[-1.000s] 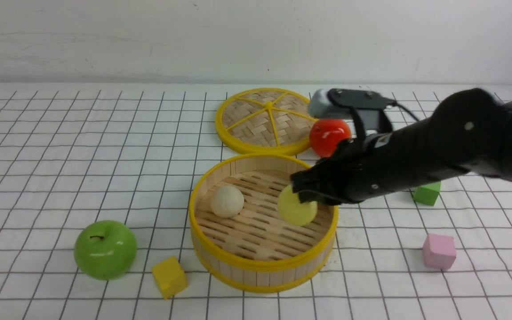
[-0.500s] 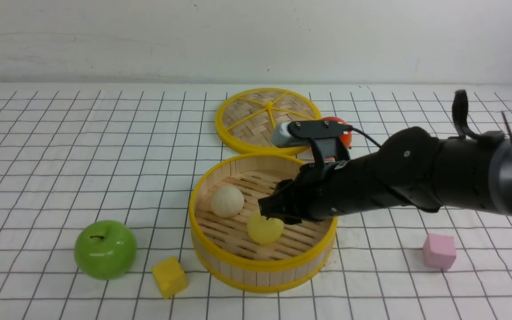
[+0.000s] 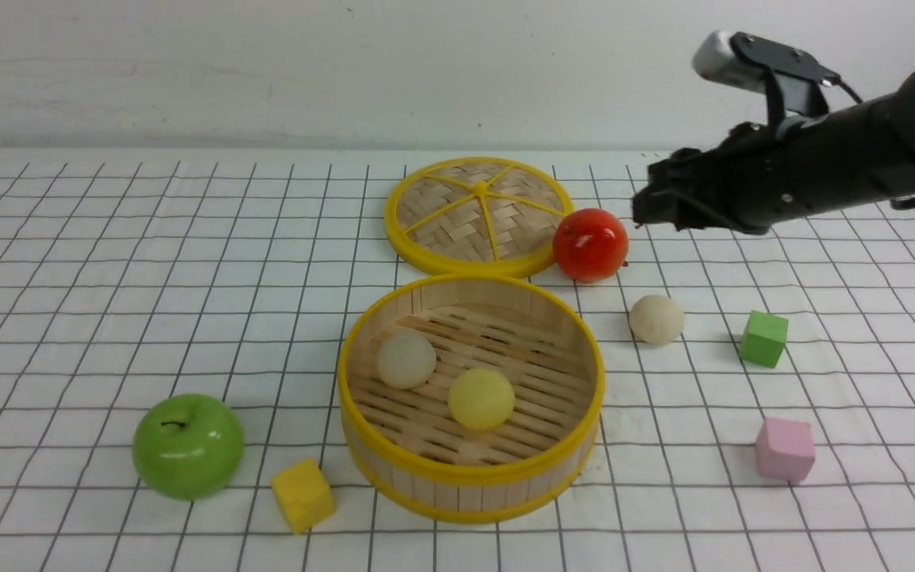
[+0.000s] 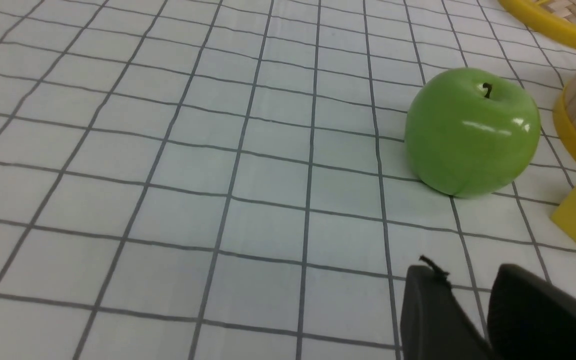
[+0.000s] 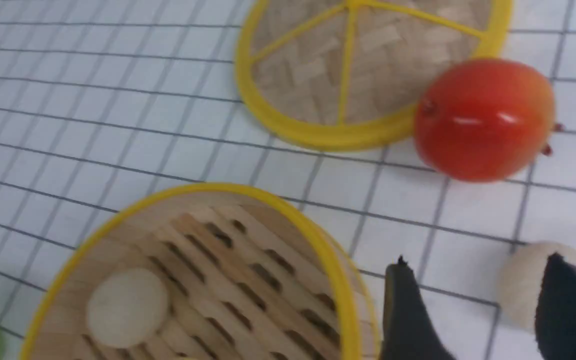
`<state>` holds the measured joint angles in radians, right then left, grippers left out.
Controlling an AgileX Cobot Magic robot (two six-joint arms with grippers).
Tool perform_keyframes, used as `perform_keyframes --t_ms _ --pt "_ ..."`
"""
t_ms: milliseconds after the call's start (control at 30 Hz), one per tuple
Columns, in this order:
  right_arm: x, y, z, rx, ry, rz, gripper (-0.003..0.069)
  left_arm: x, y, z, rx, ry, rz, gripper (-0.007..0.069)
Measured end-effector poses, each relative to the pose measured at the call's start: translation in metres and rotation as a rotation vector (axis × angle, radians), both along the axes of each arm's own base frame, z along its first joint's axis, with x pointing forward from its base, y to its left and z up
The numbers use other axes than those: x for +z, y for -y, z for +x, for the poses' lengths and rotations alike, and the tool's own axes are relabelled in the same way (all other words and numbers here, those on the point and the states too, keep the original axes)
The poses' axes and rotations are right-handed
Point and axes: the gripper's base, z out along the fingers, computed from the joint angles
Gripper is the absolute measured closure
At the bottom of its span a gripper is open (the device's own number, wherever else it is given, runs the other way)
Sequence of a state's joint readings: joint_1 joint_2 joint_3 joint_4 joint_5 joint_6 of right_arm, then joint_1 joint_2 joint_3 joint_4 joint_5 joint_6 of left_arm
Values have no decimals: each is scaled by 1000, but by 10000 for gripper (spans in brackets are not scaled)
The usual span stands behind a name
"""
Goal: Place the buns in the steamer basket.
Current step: Use the right arm to grab a steamed stuffed bun
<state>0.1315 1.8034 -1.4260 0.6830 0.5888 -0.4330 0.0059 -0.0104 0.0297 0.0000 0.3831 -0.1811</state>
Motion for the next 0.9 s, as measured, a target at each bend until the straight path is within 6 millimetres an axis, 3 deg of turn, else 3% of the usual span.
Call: perform_keyframes --t_ms 100,333,700,900 --pt "-24 7 19 17 -131 -65 350 0 0 0 0 0 0 442" --pt "-63 -3 47 -23 -280 -206 383 0 0 0 0 -1 0 438" --pt "-92 -8 62 -69 -283 -225 408 0 0 0 0 -1 0 425" --pt "-96 -9 63 -67 -292 -227 541 0 0 0 0 -1 0 419"
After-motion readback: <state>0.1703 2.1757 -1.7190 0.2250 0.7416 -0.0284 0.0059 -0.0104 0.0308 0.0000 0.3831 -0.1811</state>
